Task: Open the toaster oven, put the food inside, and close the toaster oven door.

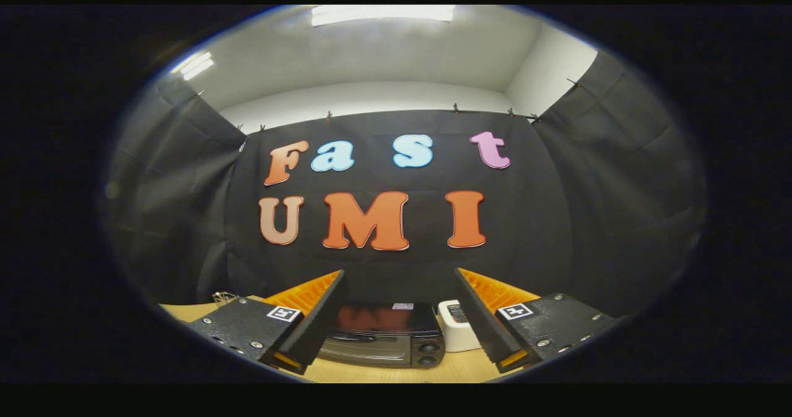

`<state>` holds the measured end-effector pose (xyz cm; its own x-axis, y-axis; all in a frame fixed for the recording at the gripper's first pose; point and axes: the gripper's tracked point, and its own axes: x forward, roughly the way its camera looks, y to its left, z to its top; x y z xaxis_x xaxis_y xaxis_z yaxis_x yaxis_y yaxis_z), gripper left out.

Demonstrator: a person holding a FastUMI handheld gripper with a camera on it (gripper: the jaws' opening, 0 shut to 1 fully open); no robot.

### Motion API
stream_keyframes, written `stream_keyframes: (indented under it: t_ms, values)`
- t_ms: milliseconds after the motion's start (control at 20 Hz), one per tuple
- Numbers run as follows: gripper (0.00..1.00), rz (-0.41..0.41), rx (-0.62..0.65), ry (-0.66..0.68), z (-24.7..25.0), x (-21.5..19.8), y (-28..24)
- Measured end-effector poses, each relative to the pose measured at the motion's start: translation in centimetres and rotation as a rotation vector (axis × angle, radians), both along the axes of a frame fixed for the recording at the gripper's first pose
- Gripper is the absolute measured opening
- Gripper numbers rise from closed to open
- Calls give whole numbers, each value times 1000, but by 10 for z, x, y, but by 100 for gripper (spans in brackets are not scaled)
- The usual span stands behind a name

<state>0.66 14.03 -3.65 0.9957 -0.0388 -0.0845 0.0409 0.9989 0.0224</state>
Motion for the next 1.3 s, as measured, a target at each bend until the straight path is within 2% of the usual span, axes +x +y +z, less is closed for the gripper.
stream_keyframes:
  t_ms: [250, 500, 700, 950, 1150, 1200, 1300]
  values:
    - [100, 52, 38, 189, -83, 27, 31]
    - [100, 63, 53, 264, -129, 51, 55]
    - [100, 73, -10, 321, -163, 59, 68]
    - [100, 76, 17, 382, -189, 60, 73]
    - [100, 94, 27, 356, -186, 55, 73]
    - [98, 107, 26, 355, -185, 51, 75]
    - [89, 135, 60, 370, -186, 45, 80]
